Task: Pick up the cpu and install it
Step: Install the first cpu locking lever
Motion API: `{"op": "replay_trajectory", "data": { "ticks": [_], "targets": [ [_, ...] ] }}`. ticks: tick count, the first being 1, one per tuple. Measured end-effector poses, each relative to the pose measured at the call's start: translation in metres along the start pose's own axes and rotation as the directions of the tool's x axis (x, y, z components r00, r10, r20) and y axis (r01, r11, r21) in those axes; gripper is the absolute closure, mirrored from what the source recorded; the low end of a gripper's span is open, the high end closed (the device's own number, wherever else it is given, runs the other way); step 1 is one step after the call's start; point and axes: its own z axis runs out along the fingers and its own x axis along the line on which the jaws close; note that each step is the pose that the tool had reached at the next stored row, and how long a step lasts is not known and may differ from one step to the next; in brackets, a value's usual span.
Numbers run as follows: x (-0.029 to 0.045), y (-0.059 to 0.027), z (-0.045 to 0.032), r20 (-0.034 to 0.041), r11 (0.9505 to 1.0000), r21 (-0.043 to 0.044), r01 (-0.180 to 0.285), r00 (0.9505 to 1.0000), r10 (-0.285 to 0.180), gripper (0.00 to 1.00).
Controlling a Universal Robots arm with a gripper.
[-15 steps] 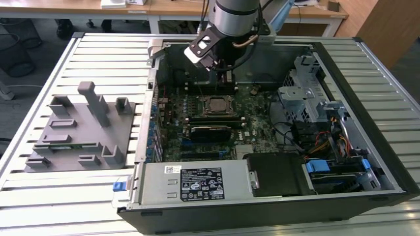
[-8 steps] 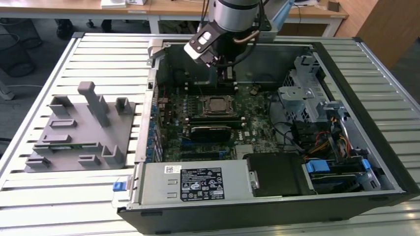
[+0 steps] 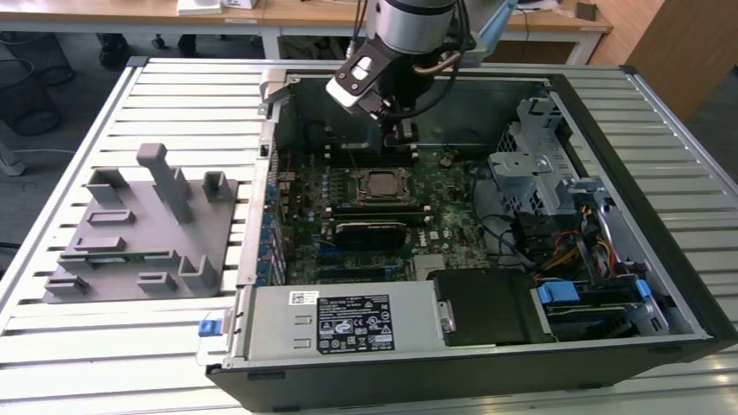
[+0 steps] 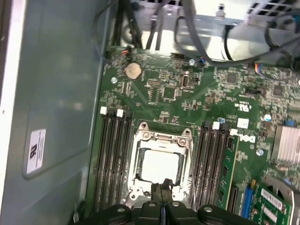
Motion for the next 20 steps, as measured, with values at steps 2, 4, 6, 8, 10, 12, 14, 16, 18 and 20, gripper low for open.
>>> {"op": "replay_trajectory", "data": {
  "ticks": [2, 4, 6, 8, 10, 12, 14, 16, 18, 20],
  "targets": [
    [0.0, 0.0, 0.0005, 0.0012, 0.9994, 0.0024, 0.036, 0.9994, -0.036, 0.89],
    [-0.0001, 0.0, 0.0009, 0.0023, 0.9974, 0.005, 0.072, 0.9974, -0.072, 0.89],
    [-0.0001, 0.0, 0.0012, 0.0034, 0.9941, 0.0077, 0.108, 0.9941, -0.108, 0.89],
    [-0.0001, 0.0, 0.0013, 0.0042, 0.9899, 0.0101, 0.142, 0.9899, -0.142, 0.89],
    [-0.0001, 0.0, 0.0014, 0.0047, 0.9858, 0.0119, 0.167, 0.9859, -0.167, 0.89],
    [-0.0001, 0.0, 0.0013, 0.0052, 0.9823, 0.0134, 0.187, 0.9824, -0.187, 0.89],
    [-0.0001, 0.0, 0.0014, 0.0056, 0.9787, 0.0148, 0.205, 0.9788, -0.205, 0.89],
    [-0.0001, 0.0, 0.0014, 0.006, 0.9738, 0.0164, 0.227, 0.9739, -0.227, 0.89],
    [-0.0001, 0.0, 0.0014, 0.0064, 0.9679, 0.0182, 0.251, 0.9681, -0.251, 0.89],
    [-0.0001, 0.0, 0.0014, 0.0068, 0.9623, 0.0199, 0.271, 0.9624, -0.271, 0.89]
  ]
}}
